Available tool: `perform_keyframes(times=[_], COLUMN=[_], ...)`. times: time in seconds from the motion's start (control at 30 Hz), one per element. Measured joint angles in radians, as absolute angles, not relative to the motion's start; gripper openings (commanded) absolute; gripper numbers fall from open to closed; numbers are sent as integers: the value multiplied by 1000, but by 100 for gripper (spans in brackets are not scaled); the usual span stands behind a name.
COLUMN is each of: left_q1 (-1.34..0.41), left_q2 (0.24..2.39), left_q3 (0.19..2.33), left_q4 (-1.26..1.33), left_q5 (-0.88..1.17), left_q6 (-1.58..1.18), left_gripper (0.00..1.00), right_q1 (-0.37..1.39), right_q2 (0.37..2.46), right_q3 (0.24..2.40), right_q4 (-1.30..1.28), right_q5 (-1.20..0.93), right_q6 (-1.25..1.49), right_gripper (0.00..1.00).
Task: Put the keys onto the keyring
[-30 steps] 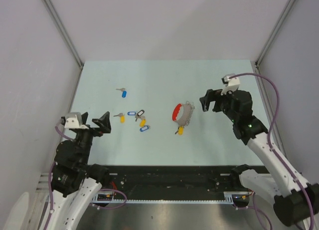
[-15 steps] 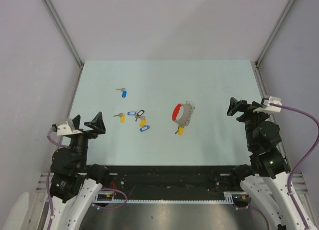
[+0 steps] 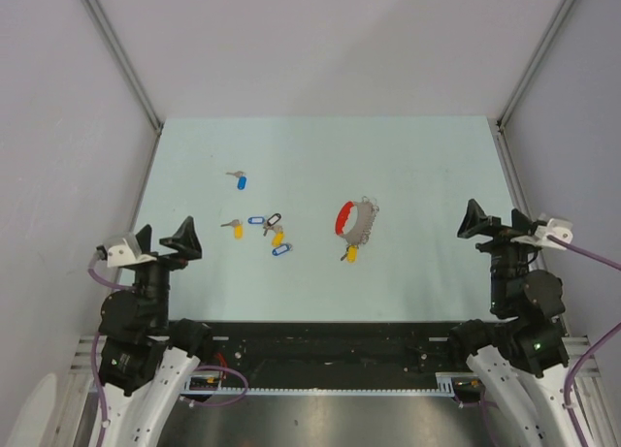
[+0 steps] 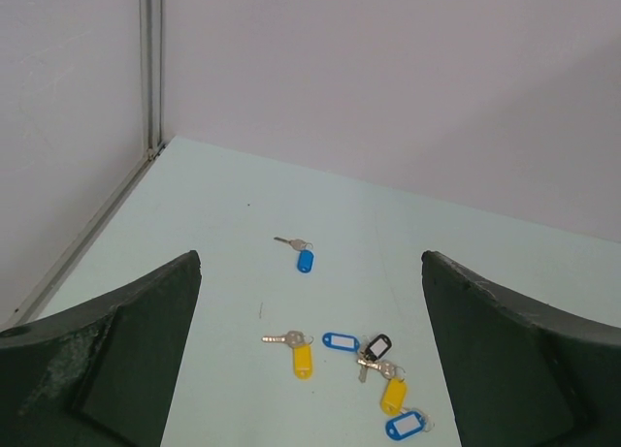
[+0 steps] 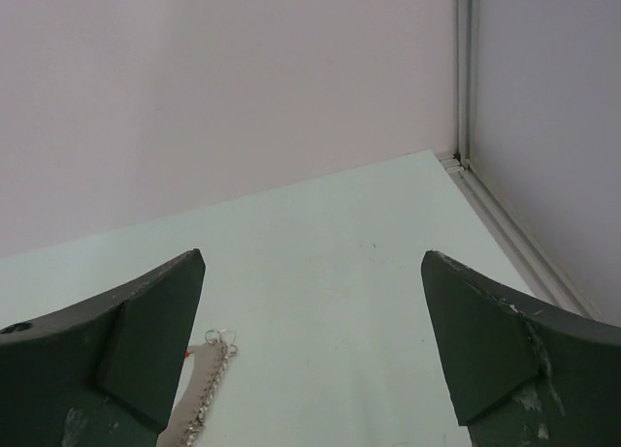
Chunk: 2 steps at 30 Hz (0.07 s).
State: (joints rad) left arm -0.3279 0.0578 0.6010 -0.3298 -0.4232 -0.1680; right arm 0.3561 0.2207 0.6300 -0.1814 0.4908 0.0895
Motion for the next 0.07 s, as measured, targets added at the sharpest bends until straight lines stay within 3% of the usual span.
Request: perform_keyframes(times=[0.07], left_q1=[-326], left_q2=[58], left_q3=[600], left_q4=[-327], left_q5=[-424], left_q6=[-168], left_gripper=[100], right_q1=[356], right_q2=[217], right_q3=[630], right_q4=[-186], right_q5=[493], right_q6=[76], right_gripper=[100])
